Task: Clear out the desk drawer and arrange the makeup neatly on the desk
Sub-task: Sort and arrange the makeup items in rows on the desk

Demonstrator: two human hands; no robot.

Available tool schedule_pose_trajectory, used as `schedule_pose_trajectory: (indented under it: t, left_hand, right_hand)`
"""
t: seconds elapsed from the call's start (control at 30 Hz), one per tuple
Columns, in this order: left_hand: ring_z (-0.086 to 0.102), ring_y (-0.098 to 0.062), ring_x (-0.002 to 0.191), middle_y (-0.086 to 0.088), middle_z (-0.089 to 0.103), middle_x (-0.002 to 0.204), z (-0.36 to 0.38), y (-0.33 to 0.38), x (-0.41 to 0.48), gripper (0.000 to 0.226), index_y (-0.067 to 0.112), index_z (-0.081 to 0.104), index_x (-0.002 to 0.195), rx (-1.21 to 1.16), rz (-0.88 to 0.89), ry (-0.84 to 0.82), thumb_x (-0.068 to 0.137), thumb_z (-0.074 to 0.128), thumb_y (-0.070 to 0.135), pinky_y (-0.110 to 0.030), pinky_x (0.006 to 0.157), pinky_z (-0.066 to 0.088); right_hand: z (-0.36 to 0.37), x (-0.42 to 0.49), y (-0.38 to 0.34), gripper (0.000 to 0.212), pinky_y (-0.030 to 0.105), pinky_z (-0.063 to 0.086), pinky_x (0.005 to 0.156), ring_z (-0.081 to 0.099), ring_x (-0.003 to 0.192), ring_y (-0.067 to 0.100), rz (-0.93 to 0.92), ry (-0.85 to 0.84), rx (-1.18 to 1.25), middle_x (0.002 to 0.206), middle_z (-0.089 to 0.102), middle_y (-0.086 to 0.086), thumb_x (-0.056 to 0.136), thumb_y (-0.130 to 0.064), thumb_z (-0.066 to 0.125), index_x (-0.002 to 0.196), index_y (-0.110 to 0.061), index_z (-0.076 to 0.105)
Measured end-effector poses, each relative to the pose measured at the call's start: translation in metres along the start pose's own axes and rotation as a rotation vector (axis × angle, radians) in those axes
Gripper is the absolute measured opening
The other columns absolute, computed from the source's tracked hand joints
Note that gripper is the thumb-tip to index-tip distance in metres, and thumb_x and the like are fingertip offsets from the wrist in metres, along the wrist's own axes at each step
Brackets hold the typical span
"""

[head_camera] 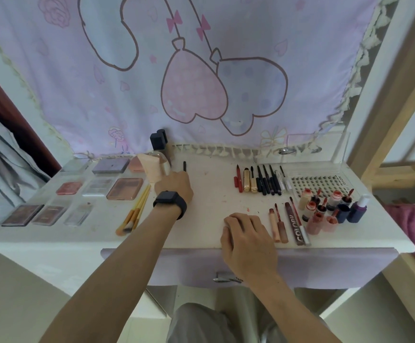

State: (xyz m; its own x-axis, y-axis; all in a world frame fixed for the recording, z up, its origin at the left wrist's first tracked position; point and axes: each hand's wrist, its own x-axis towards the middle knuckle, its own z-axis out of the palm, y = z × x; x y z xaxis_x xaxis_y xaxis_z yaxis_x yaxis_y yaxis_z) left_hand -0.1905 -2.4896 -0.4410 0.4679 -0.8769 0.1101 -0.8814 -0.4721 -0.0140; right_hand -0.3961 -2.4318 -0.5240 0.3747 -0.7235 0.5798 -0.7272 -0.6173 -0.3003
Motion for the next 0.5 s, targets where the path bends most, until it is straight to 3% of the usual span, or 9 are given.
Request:
schedule_pose_trajectory:
  t: [0.13,0.27,0.4,0.5]
  left_hand:
    - [0.052,-0.019,0.063,-0.004,0.055,0.076,-0.003,-0.009,-0.004,0.008,0.011,0.056,0.09,-0.123,-0.069,-0.087,0.093,0.055,0.019,-0.028,0.054,0.039]
    - [0.052,-0.017,0.058,-0.004,0.058,0.071,-0.009,-0.014,-0.014,0.023,0.013,0.052,0.074,-0.324,-0.124,-0.168,0.088,0.063,0.028,-0.025,0.048,0.035]
    - [0.062,-0.015,0.064,-0.003,0.073,0.082,-0.014,-0.015,-0.038,0.026,0.009,0.069,0.086,-0.831,-0.203,-0.358,0.085,0.068,0.035,-0.022,0.051,0.042]
    - [0.064,-0.01,0.071,0.007,0.075,0.085,-0.02,-0.009,-0.065,0.02,0.019,0.073,0.092,-1.108,-0.166,-0.365,0.09,0.067,0.037,-0.022,0.055,0.045]
  right_hand:
    - [0.001,0.0,0.001,0.026,0.03,0.055,0.08,0.061,0.096,0.019,-0.007,0.008,-0.004,0.107,0.069,0.001,0.096,-0.03,0.053,0.108,-0.014,0.07]
    - [0.002,0.0,0.001,0.022,0.031,0.055,0.078,0.06,0.095,0.02,-0.007,0.021,-0.01,0.106,0.068,0.001,0.095,-0.027,0.057,0.106,-0.014,0.07]
    - [-0.001,0.001,0.0,0.02,0.031,0.054,0.077,0.059,0.093,0.019,-0.015,0.024,-0.001,0.105,0.068,0.0,0.095,-0.026,0.057,0.105,-0.014,0.07]
    - [-0.004,0.001,-0.001,0.017,0.031,0.054,0.078,0.059,0.094,0.018,-0.007,0.011,0.032,0.105,0.069,-0.002,0.095,-0.024,0.059,0.103,-0.015,0.071]
